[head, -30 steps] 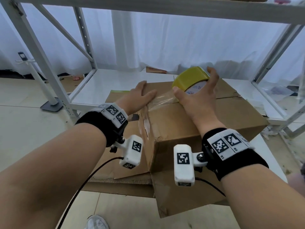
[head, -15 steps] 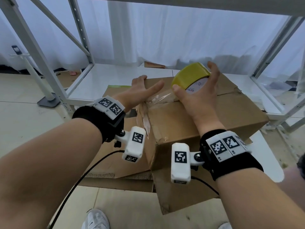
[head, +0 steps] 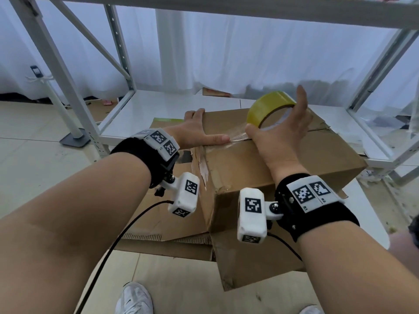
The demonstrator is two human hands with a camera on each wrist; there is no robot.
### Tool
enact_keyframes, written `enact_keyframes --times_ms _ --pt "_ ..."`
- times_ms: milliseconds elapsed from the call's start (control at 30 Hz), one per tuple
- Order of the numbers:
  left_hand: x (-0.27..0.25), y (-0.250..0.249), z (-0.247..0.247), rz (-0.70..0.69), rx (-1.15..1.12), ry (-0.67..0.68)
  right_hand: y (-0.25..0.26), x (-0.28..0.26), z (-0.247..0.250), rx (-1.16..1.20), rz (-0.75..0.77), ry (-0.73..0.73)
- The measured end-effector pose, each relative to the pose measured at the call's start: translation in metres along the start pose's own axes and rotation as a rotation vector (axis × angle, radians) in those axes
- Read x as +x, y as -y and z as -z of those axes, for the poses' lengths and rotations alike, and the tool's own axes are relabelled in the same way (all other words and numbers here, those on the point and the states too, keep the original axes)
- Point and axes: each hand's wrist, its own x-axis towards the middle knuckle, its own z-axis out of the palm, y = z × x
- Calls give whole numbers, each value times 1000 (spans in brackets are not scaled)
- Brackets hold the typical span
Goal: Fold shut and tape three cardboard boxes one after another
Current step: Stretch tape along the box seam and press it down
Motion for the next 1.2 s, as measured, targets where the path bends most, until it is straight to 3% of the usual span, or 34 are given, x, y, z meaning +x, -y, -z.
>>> enact_keyframes --times_ms 100,200,333,500,733,867,1000,1200 --pt "1 -9 3 13 194 -4 -4 6 -4 -22 -16 22" --pt "-7 -25 -2 -91 479 -46 -7 12 -6 -24 -33 54" --pt "-26 -34 -16 -93 524 95 -5 13 -7 -51 -40 62" --pt "-22 -55 -22 -50 673 133 -1 13 -8 -52 -62 94" --pt "-23 -50 -28 -44 522 72 5 24 9 30 -177 266" --pt "-26 -53 -27 43 366 71 -7 45 37 -338 -167 358" --pt "-30 -50 -28 1 228 -28 -34 57 69 -790 -296 395" --pt "-39 -35 4 -73 153 -162 -23 56 70 -788 -308 444"
